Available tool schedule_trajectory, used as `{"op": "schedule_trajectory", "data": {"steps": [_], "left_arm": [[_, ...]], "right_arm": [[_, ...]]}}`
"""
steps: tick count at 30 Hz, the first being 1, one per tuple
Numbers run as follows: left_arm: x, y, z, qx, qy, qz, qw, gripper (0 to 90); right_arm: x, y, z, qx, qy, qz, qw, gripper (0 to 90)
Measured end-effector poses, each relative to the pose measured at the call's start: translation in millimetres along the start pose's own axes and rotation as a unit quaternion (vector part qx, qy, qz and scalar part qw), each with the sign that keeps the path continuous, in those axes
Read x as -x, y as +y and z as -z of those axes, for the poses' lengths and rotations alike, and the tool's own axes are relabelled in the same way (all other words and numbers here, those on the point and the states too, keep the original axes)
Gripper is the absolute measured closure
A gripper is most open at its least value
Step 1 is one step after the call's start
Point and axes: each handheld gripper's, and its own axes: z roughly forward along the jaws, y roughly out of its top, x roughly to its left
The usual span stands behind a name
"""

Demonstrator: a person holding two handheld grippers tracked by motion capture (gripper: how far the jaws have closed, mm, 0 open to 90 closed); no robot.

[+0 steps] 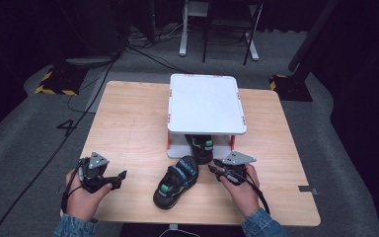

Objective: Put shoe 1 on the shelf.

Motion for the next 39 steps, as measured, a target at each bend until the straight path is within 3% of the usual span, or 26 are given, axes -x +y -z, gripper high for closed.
{"op": "schedule_trajectory", "data": {"steps": [2,6,17,23,24,26,29,35,36,39], "left_arm": [[1.3,0.8,-0.8,-0.001,-0.003,-0.002,1.0000,23.1],[0.0,1.0,-2.3,-0.002,-0.002,-0.006,1.0000,23.1],[-4.3,-0.7,-3.0,-0.002,-0.003,0.000,1.0000,23.1],[-4.3,-1.0,-3.0,-0.002,-0.006,0.001,1.0000,23.1],[-4.4,-0.8,-2.2,0.000,-0.005,0.003,1.0000,23.1],[-5.0,-0.8,-1.9,-0.001,-0.006,0.002,1.0000,23.1],[-5.7,-0.6,-2.2,0.000,-0.005,0.002,1.0000,23.1],[-3.9,1.1,-2.5,0.000,-0.005,0.002,1.0000,23.1],[-3.4,1.8,-3.7,-0.002,-0.004,0.001,1.0000,23.1],[-2.9,3.3,-5.2,-0.003,-0.006,-0.001,1.0000,23.0]], "right_arm": [[0.7,-0.9,-7.9,-0.008,0.000,0.005,1.0000,75.3],[5.1,4.5,-22.5,0.003,-0.005,-0.001,1.0000,80.7],[13.0,26.2,-61.9,0.010,-0.031,-0.007,0.9995,76.1],[13.1,29.5,-71.7,0.021,-0.030,-0.022,0.9991,72.5],[12.1,30.0,-69.3,0.027,-0.030,-0.024,0.9989,66.0],[11.5,30.4,-65.9,0.031,-0.028,-0.020,0.9989,65.2],[7.9,32.9,-42.4,0.041,-0.019,-0.012,0.9989,58.8],[8.4,30.5,-3.1,0.067,0.017,-0.017,0.9975,49.2],[11.3,27.6,12.7,0.069,0.015,-0.019,0.9973,47.4],[14.9,24.8,26.2,0.080,0.015,-0.034,0.9961,45.4]]}}
